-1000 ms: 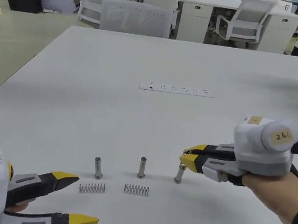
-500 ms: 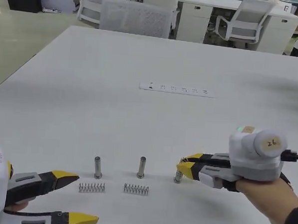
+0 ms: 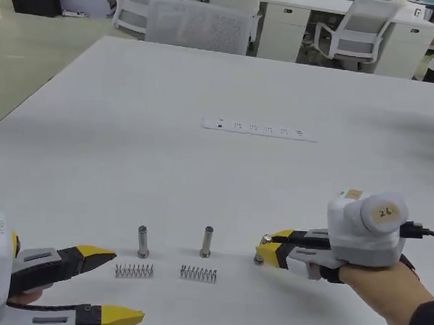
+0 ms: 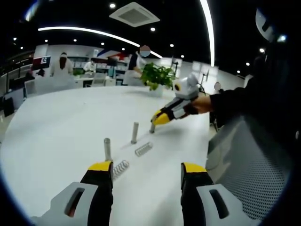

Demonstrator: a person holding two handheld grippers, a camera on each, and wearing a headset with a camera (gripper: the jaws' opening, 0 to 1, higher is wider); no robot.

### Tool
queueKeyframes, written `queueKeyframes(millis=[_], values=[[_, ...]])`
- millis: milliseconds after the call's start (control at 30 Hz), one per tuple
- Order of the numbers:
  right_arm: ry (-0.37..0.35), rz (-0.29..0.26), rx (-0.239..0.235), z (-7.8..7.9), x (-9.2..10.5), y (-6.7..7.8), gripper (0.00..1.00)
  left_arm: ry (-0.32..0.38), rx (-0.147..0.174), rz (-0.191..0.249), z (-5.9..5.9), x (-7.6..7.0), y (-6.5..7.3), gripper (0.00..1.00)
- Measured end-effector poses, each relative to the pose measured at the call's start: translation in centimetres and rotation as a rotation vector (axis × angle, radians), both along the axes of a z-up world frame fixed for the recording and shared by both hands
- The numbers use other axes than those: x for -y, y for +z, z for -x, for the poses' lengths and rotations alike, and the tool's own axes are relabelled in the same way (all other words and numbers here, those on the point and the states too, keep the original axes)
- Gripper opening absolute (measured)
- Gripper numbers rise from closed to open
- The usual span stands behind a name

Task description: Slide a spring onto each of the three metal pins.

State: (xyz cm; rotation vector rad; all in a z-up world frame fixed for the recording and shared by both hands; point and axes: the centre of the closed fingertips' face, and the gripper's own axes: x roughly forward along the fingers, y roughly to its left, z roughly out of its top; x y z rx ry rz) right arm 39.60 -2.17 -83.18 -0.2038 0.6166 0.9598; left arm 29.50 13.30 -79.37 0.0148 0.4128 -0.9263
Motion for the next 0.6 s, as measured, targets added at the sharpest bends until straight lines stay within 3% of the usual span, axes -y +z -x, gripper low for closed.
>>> queueKeyframes(millis=[433,600], values=[[-0.041,0.026,-0.046,0.3,1.3,-0.6,0.19,0.002,0.002,0.001,0.0,0.0,0.1,0.53],[-0.051,0.083,-0.086,1.2,2.4,-1.4,0.22,0.001,0.004,0.001,0.0,0.1,0.1,0.52]])
